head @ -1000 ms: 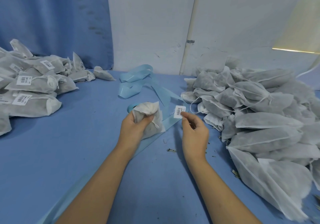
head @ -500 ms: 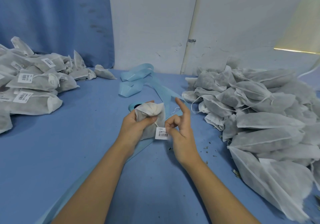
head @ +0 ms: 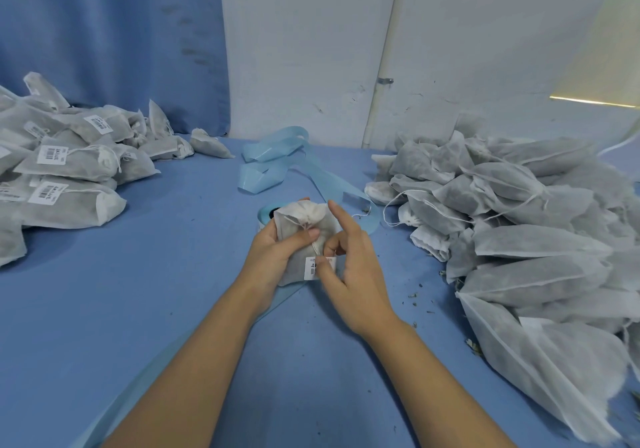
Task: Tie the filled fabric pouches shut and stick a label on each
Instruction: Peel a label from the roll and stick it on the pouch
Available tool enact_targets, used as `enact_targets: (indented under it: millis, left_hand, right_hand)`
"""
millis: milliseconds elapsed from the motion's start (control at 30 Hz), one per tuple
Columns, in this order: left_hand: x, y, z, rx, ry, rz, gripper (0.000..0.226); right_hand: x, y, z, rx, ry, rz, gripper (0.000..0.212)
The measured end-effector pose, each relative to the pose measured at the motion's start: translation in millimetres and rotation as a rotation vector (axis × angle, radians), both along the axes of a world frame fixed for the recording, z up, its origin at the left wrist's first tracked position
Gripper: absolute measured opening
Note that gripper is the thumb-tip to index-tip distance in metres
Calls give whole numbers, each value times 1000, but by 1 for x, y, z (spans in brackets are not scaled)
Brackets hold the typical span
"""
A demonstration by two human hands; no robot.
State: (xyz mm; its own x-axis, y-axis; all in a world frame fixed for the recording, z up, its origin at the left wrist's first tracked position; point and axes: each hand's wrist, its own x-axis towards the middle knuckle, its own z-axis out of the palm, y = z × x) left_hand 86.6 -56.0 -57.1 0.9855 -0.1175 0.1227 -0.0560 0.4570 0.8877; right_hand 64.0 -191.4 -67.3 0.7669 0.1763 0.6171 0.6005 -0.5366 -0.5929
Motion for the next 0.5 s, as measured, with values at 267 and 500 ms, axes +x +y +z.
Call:
enact_targets:
  millis: [267,500]
  left_hand:
    - [-2,0,4,-11,47,26,26]
    - [-2,-2,9,-78,105,2,39]
  right_hand:
    - [-1,6,0,-10,-14,-76,80]
    - [-1,10,2,358,200,-50,87]
